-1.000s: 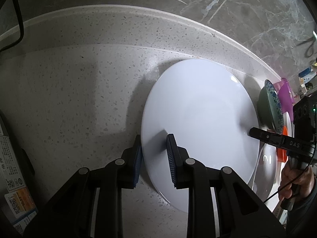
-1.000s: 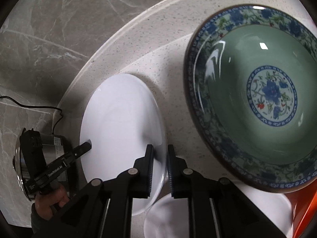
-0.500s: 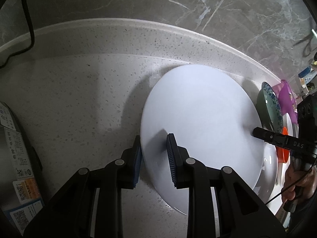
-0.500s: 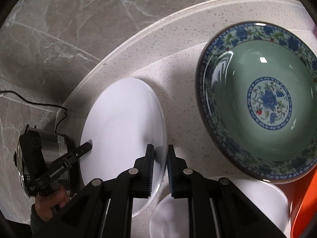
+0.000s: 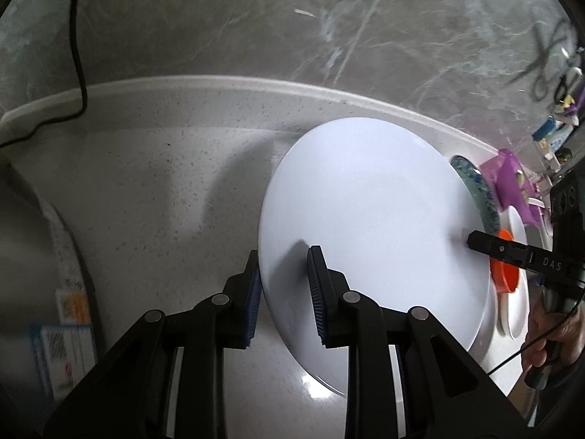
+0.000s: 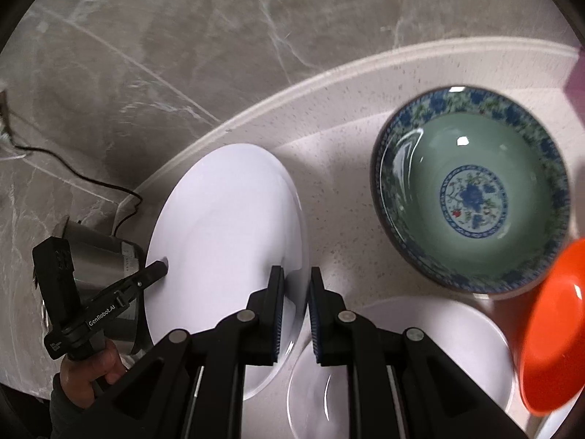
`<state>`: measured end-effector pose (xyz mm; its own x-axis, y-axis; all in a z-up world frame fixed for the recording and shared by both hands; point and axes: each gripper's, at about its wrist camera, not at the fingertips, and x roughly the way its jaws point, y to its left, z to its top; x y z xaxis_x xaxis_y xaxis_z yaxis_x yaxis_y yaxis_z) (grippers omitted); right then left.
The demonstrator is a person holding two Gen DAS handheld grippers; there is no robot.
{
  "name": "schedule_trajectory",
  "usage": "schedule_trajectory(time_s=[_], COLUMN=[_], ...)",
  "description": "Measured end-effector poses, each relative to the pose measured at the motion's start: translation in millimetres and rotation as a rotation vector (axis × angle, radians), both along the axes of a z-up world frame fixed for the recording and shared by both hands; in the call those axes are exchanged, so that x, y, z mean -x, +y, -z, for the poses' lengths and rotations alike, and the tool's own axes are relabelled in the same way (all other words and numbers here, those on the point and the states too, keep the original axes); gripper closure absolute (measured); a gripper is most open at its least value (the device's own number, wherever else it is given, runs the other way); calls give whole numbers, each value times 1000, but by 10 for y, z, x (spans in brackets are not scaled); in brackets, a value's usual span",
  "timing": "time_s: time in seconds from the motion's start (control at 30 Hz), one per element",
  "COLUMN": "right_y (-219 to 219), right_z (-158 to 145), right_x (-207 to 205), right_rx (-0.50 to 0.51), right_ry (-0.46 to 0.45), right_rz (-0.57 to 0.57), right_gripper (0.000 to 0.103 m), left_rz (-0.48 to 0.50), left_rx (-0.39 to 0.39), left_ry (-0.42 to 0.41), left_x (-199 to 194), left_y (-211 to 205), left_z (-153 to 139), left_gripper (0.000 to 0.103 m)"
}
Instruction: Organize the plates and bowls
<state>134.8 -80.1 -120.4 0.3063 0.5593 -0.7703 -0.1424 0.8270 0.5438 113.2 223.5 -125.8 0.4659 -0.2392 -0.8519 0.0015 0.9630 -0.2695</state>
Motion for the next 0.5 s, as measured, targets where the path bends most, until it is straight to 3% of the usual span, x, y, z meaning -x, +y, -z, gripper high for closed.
schedule_trajectory(time_s=[0.3, 0.5], right_y=[-312, -533], right_z=[-373, -413], right_x=[798, 1456], right_rx=[-13, 4], right_ry=[-74, -75], right_rz=[-2, 18], right_gripper=[88, 88], left_rz=[39, 82], left_rx=[7, 30], left_ry=[-54, -21], left_x=[890, 1600], left_y=[-321, -618], left_z=[-435, -378], left_gripper=[81, 81])
